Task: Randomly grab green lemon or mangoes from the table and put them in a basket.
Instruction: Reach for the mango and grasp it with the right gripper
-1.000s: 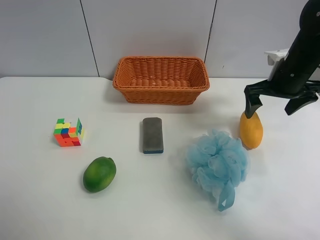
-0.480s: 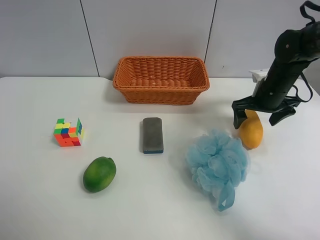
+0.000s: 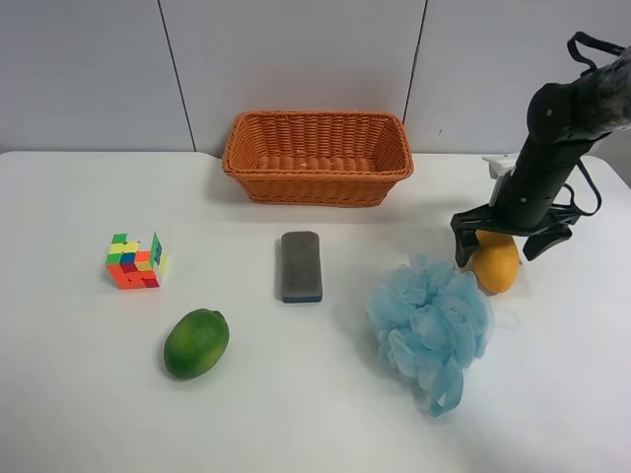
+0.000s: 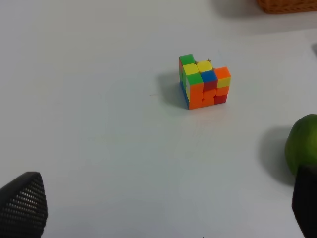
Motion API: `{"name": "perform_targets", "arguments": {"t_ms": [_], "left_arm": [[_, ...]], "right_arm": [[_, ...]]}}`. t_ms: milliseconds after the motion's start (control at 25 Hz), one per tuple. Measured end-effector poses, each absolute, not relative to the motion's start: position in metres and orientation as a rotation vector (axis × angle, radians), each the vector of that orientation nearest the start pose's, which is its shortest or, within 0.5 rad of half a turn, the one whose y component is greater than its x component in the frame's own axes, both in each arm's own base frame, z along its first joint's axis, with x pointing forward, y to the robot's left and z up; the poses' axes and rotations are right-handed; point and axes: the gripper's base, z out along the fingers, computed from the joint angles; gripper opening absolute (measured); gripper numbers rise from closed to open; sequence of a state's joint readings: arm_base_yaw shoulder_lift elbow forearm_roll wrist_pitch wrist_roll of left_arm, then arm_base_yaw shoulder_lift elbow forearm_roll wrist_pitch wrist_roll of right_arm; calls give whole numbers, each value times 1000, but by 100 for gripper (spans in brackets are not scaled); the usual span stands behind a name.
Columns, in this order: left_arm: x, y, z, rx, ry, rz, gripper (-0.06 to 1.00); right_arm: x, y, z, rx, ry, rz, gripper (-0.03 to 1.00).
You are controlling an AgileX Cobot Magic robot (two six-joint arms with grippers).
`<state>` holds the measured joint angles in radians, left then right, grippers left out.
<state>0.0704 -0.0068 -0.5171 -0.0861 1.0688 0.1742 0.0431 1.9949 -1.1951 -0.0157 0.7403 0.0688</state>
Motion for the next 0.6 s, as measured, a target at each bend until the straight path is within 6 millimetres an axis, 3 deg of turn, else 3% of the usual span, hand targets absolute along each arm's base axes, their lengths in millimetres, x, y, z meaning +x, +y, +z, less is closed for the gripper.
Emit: {"name": "perform_targets", "arguments": {"t_ms": [160,240,360,600], "left_arm": [[-8,-7,282,111,2023,52,99],[-8,-7,282,111,2023,52,99],[-8,-7,282,111,2023,52,99],[-8,-7,282,111,2023,52,99]], "right_arm": [[366,15,127,22,3022,-7,97],[366,15,127,21,3023,-7,86],[366,15,127,21,3024,-7,61],[366,15,126,21,3025,-7,60]]}}
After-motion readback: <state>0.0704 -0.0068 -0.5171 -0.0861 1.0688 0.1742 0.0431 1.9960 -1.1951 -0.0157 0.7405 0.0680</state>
